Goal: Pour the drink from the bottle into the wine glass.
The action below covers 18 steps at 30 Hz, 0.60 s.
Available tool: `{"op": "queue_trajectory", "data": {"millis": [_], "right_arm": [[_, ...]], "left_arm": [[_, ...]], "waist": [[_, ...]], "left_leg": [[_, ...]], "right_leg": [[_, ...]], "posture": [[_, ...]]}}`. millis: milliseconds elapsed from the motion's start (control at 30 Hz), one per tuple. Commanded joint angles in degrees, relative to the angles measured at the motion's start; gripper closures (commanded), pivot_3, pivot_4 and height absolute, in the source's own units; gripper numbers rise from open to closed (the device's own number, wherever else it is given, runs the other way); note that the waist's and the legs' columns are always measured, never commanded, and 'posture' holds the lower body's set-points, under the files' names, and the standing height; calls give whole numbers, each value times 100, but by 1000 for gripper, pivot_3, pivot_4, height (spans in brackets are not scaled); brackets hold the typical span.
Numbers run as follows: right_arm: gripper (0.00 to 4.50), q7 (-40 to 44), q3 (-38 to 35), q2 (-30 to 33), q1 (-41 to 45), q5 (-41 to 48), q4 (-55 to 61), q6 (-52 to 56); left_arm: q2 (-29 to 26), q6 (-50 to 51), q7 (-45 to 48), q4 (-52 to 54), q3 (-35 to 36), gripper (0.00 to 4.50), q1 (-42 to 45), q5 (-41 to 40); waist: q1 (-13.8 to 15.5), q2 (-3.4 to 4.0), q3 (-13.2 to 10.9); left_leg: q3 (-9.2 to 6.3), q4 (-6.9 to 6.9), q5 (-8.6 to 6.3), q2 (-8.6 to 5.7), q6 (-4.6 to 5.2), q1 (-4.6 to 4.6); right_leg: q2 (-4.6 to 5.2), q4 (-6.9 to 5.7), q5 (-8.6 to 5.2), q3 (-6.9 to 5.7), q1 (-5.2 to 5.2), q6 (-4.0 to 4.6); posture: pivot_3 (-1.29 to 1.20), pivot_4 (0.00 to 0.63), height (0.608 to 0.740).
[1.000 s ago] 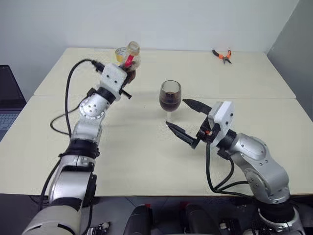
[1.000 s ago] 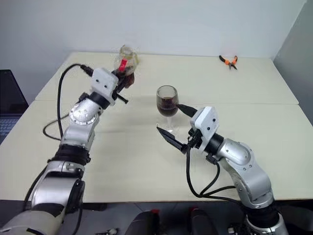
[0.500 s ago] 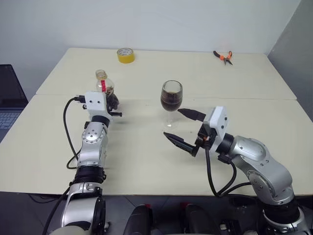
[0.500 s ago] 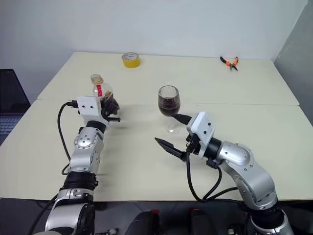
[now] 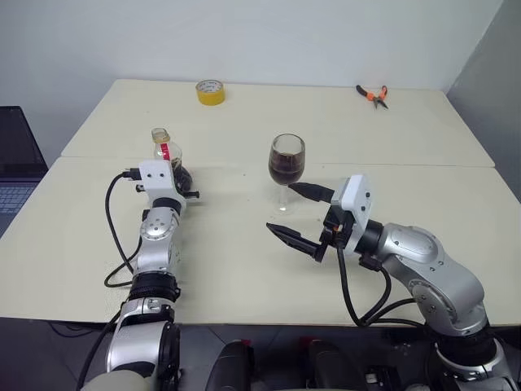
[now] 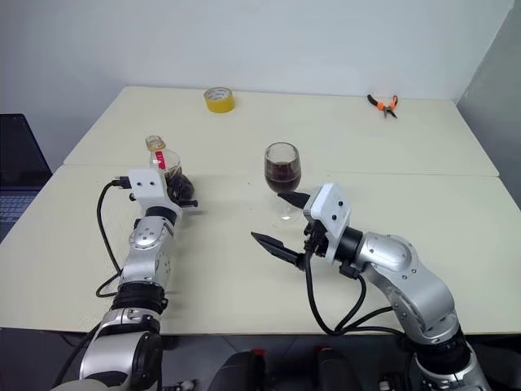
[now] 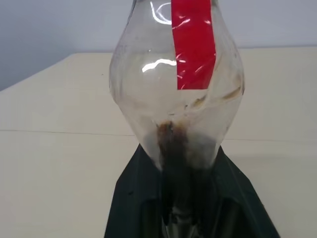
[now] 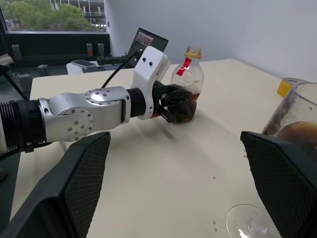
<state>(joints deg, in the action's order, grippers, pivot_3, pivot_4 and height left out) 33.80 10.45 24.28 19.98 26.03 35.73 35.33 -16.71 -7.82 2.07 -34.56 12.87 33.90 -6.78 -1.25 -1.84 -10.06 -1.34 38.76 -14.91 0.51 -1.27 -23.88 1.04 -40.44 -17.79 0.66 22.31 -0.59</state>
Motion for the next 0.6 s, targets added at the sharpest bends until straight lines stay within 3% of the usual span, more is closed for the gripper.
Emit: {"op": "queue_trajectory", "data": {"millis": [33,267,600], "right_arm": [[0,21,-22,-7,94,60,140,-38],[0,-16,-53,-17,21,39,164,-82],[0,-5,-476,110,-801,84,295,-448]], "left_arm": [[28,-190,161,48,-1,2372,46,-57],[74,-268,193,305,20,24,-145,-14],[165,831,272,2732,9,24,-1499,-232]], "waist": [[3,0,0],[-3,0,0],[2,-2,2]], "left_leg": [[0,0,0,0,0,0],[1,0,0,0,0,0],[-1,-2,-1,2,0,1]], "right_leg": [[0,0,0,0,0,0],[0,0,0,1,0,0],[0,2,0,2,-3,0]], "posture": [[0,150,740],[0,150,740],[0,150,740]]}}
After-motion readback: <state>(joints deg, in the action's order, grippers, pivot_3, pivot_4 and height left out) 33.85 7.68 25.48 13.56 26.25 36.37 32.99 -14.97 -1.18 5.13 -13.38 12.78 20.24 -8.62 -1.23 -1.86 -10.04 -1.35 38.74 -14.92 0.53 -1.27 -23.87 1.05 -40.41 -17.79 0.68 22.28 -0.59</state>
